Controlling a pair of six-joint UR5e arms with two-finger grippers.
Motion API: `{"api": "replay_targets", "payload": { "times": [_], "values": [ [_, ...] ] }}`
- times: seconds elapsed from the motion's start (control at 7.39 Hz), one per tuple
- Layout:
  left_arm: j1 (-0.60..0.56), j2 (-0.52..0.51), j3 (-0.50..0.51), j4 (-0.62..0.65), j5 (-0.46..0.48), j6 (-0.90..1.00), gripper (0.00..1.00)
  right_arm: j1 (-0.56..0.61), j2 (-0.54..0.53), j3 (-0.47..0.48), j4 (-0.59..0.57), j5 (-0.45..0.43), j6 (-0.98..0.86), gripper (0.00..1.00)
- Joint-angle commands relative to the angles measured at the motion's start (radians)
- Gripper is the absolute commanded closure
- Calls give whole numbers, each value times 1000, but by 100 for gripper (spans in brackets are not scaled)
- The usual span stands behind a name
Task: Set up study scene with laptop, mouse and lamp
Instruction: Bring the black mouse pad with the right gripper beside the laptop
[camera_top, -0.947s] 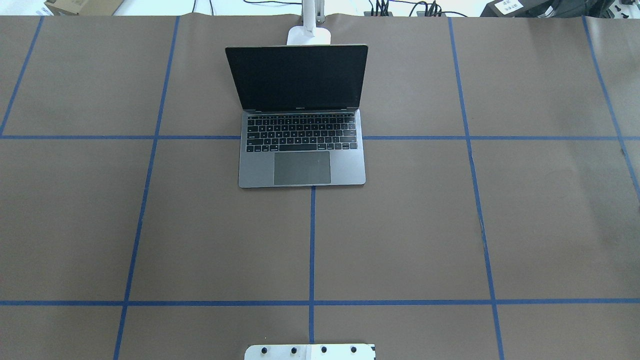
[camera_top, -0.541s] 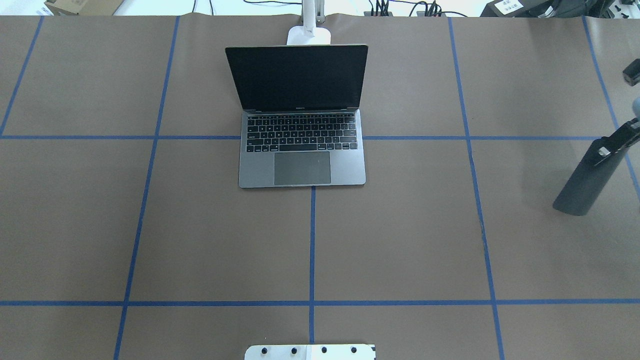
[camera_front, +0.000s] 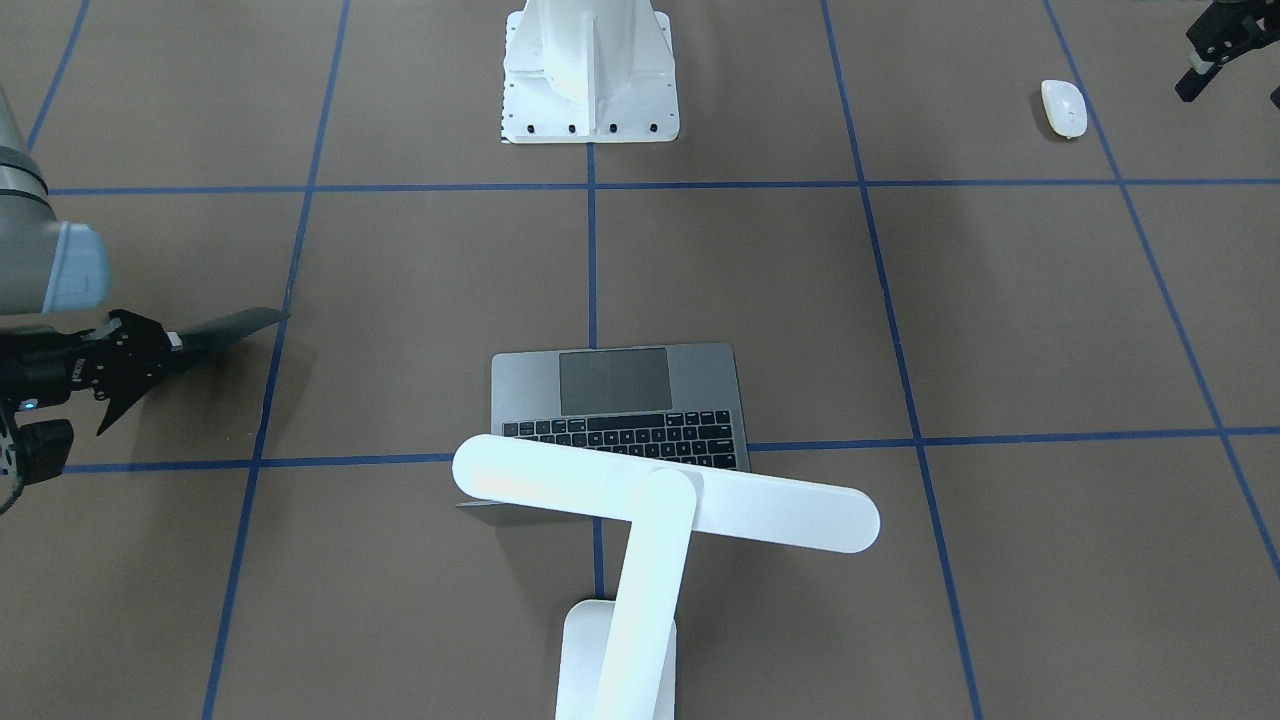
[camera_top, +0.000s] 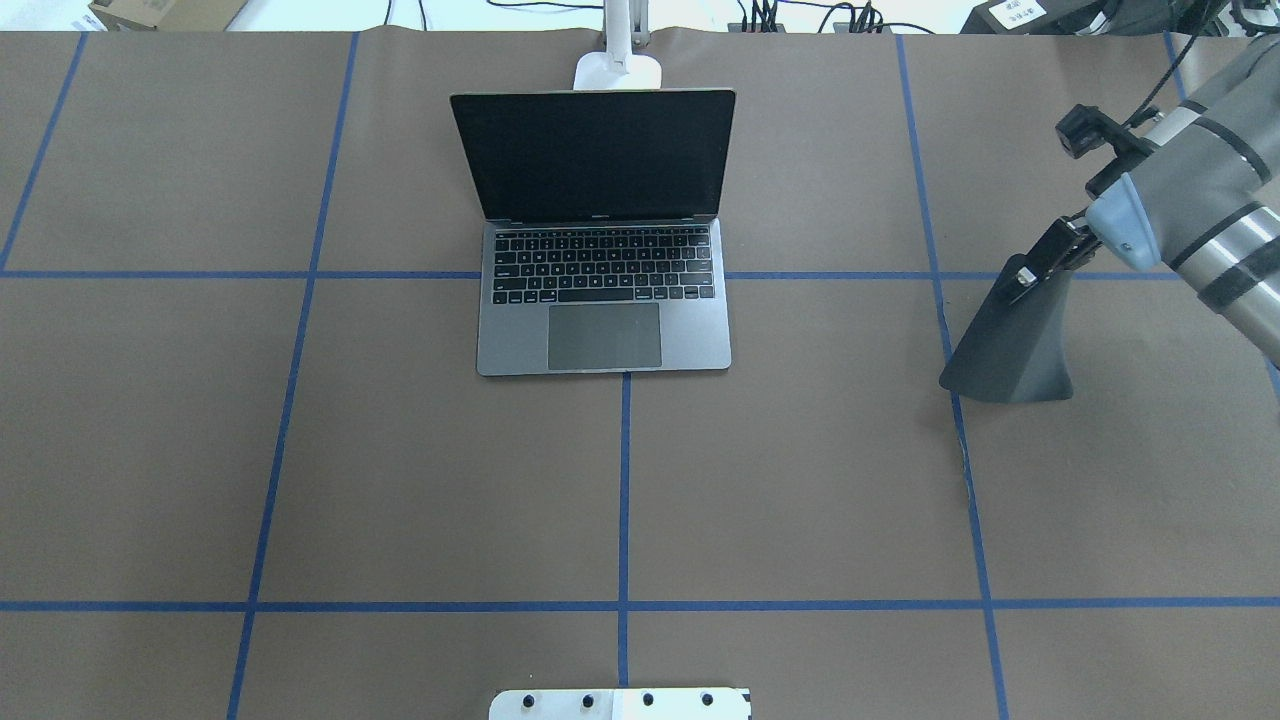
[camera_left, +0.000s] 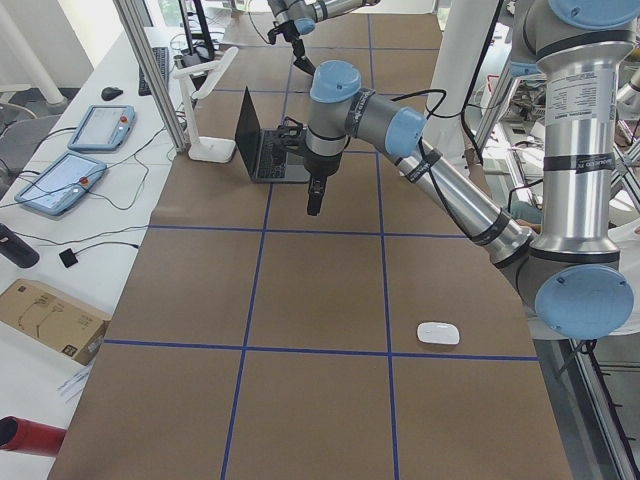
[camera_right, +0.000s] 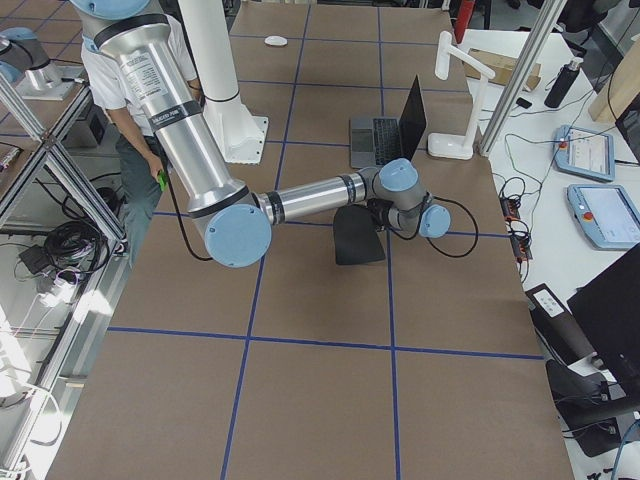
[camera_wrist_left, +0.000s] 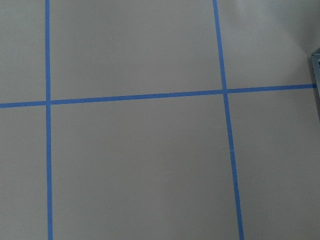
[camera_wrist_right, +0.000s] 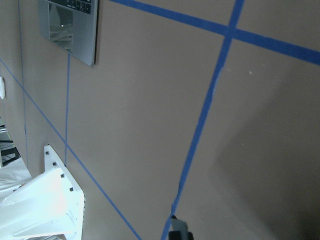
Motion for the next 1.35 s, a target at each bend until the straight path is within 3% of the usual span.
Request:
{"api": "replay_targets", "payload": {
  "times": [0.0,0.41,0.68,0.95,1.08,1.22],
  "values": [
    [-3,0,-2,-2,-1,0,0,-70,62,-18,1,84,22,100],
    [-43,-6,-10,-2,-1,0,0,-167,108,-58,1,216,22,100],
    [-43,-6,-6,-2,-1,0,0,-181,146,-107,3,245,21,100],
    [-43,-11,-9,-2,-1,0,0,-188,185,-127,3,288,21,64],
    [-43,-12,-10,-2,-1,-2,0,-198,200,-142,1,313,21,8],
    [-43,-14,-10,-2,-1,-2,0,-208,203,-150,1,360,21,0]
  ]
}}
